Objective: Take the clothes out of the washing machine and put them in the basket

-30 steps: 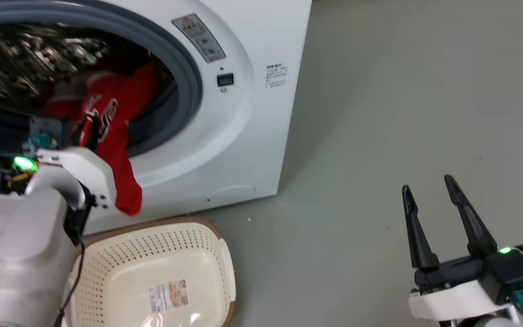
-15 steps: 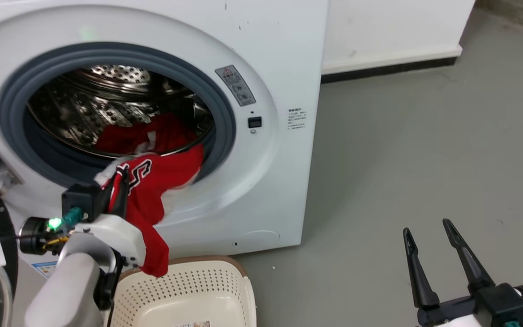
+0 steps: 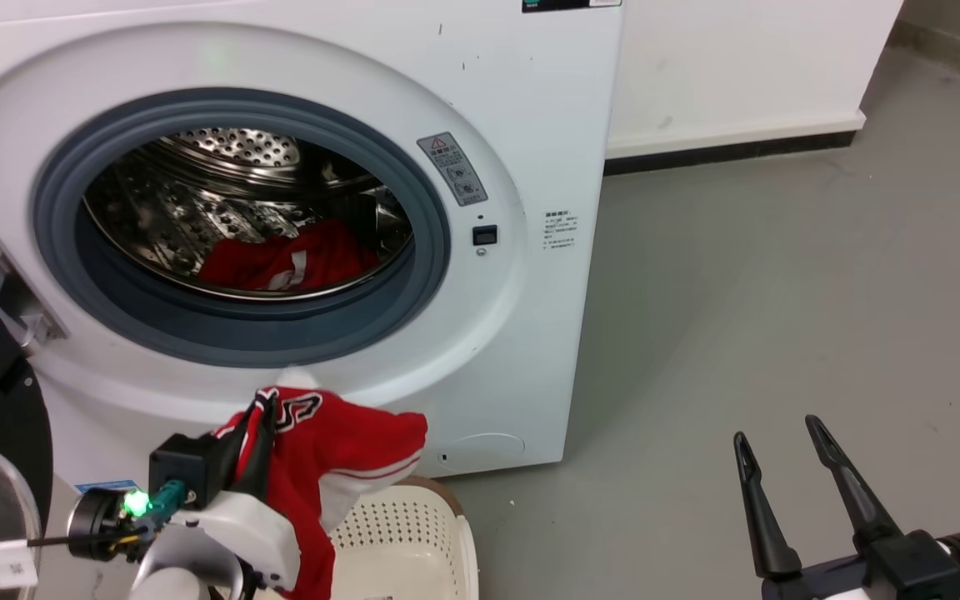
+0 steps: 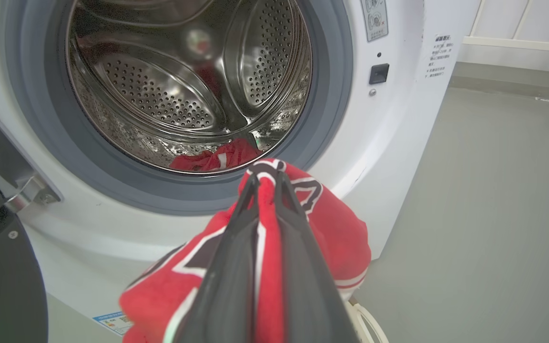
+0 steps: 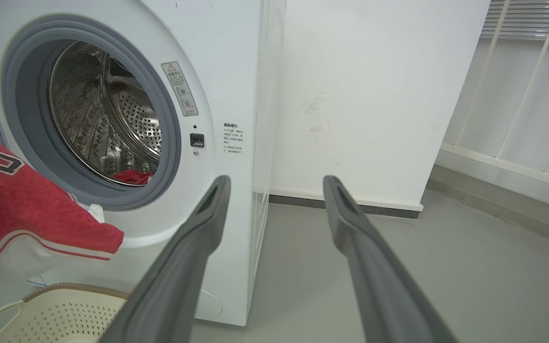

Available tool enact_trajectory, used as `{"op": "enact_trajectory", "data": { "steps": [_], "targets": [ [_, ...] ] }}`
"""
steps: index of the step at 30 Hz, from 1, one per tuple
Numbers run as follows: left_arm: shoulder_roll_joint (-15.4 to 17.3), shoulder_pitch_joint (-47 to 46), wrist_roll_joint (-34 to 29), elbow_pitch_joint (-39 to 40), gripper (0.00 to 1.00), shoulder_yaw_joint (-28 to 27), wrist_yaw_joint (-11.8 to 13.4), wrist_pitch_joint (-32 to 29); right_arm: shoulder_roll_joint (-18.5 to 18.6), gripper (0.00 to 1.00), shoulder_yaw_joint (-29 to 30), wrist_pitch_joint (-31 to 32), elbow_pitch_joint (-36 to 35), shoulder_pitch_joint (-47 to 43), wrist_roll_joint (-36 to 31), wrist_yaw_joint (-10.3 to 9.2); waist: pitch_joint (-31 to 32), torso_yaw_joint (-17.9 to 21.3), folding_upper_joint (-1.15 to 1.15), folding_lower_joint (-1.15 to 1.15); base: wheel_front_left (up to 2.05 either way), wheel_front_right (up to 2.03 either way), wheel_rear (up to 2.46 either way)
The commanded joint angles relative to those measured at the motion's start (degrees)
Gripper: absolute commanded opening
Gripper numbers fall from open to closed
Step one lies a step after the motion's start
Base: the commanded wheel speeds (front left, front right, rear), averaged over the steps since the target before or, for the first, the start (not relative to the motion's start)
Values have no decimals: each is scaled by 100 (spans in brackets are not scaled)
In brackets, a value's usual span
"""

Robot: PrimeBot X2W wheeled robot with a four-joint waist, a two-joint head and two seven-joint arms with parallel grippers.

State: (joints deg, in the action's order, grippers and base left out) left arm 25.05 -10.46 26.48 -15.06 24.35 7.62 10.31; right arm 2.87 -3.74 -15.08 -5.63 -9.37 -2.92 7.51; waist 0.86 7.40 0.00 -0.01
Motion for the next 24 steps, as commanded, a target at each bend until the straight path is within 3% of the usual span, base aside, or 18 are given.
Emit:
{"op": "enact_trajectory", "data": {
  "steps": [1,12,24],
  "targets": [
    [12,79,22,38,0,27,25,-10,0,100,-3,-14,-4,65,13,-4,-73,54,0,1,0,0,0],
    [-162,-58,244,-677,0,49,-200,98,-1,100,-91,-14,-86,374,38,-4,-680,309,0,1,0,0,0],
    [-467,-848,358,-2674,0,85,-601,303,-1,100,-188,-14,-212,1131,189,-4,-1924,579,0,1,0,0,0]
  ]
}}
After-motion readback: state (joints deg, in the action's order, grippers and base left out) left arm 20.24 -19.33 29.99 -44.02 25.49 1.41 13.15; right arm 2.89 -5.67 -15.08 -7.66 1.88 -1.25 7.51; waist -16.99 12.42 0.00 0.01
